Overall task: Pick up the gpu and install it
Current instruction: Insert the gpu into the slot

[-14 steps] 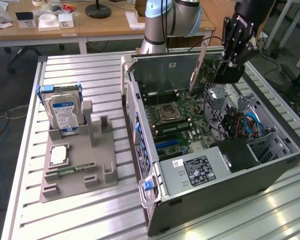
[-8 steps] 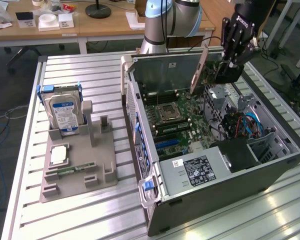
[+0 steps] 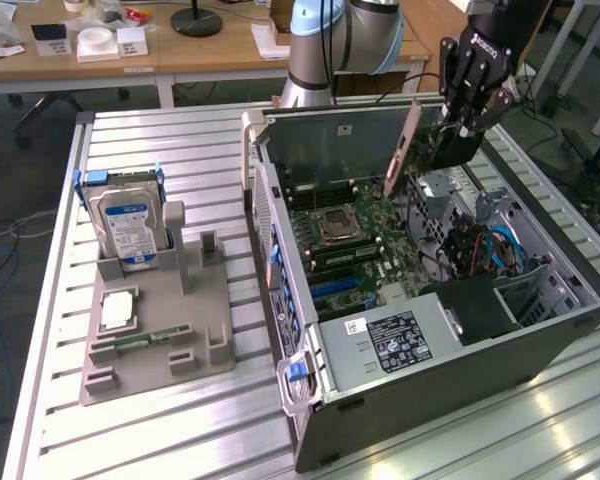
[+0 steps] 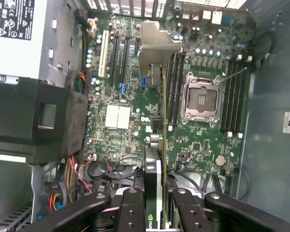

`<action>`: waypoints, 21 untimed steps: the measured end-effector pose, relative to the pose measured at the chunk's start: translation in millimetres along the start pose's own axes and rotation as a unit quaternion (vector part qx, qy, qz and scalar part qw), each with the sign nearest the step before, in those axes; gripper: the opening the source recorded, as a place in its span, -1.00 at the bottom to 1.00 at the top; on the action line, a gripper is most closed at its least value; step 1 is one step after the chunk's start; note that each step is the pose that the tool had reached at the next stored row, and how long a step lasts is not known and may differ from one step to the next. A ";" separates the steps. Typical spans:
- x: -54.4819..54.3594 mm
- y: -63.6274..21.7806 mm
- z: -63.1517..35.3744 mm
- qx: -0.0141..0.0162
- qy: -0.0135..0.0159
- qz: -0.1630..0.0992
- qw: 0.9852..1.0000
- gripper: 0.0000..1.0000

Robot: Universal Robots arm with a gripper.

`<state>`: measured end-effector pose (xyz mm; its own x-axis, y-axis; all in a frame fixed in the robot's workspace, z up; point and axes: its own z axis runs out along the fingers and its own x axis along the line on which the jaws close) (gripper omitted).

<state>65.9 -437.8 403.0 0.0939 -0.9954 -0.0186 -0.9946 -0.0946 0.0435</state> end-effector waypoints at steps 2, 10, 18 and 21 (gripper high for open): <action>-0.3 4.2 0.9 0.013 0.001 0.000 1.000 -0.47; -0.8 9.8 5.7 0.021 0.001 0.040 0.999 -0.47; -0.8 10.8 7.6 0.022 0.000 0.075 0.997 -0.47; -0.9 11.2 8.5 0.022 0.000 0.075 0.997 -0.47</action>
<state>54.2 -437.9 395.0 -0.0555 -0.9983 -0.0152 -0.9985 0.0555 0.0012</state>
